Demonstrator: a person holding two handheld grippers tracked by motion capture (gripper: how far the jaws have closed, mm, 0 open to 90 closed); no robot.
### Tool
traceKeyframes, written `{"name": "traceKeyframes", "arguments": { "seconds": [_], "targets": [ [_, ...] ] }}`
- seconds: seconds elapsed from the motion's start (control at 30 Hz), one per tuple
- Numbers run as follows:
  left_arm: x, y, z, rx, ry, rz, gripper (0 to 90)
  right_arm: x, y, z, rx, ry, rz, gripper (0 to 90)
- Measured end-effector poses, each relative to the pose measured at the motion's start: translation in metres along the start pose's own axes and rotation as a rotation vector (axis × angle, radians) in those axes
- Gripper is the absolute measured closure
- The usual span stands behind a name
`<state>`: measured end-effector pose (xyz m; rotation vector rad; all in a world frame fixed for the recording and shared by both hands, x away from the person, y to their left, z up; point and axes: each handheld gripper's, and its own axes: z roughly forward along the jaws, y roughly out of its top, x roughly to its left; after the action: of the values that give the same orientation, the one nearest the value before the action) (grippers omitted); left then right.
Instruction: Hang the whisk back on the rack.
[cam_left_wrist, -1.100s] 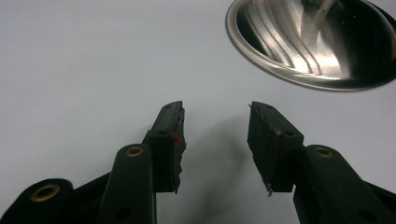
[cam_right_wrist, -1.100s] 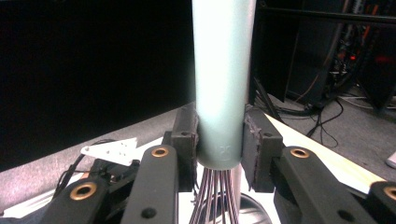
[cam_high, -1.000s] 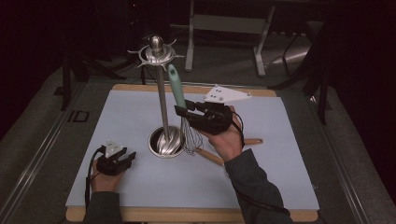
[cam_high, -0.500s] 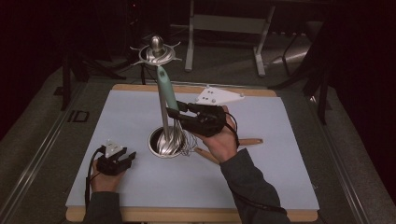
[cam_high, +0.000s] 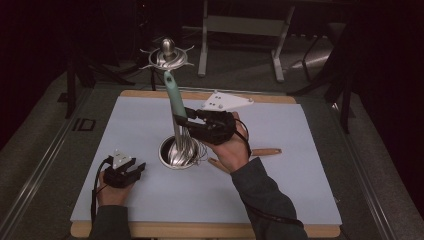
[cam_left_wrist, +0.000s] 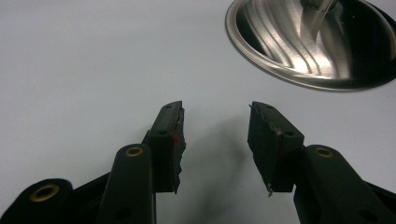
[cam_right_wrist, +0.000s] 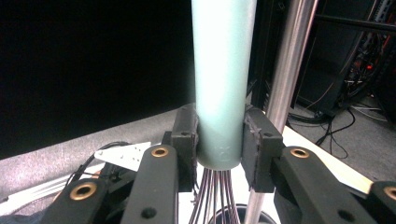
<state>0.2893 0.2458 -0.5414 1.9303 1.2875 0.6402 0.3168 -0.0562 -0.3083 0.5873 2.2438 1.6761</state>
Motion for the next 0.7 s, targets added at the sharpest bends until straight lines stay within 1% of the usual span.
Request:
{"name": "traceKeyframes", "arguments": {
  "seconds": [0.2,0.37,0.4,0.47,0.53,0.7],
  "targets": [
    [0.000,0.000,0.000,-0.001,0.001,0.000,56.0,-0.002,0.001,0.001,0.003,-0.011,0.013,68.9],
    [0.000,0.000,0.000,-0.001,0.001,0.000,56.0,-0.008,0.001,0.006,0.021,-0.019,0.024,68.9],
    [0.000,0.000,0.000,-0.001,0.001,-0.001,56.0,-0.010,0.000,0.008,0.030,-0.021,0.014,68.8],
    [0.000,0.000,0.000,-0.001,0.000,0.000,56.0,-0.010,0.000,0.009,0.030,-0.029,0.010,68.8],
    [0.000,0.000,0.000,0.001,-0.001,0.003,56.0,-0.010,0.001,0.012,0.031,-0.049,-0.003,68.7],
    [0.000,0.000,0.000,-0.001,0.000,0.003,56.0,-0.011,0.001,0.019,0.034,-0.063,-0.001,67.8]
  ]
}}
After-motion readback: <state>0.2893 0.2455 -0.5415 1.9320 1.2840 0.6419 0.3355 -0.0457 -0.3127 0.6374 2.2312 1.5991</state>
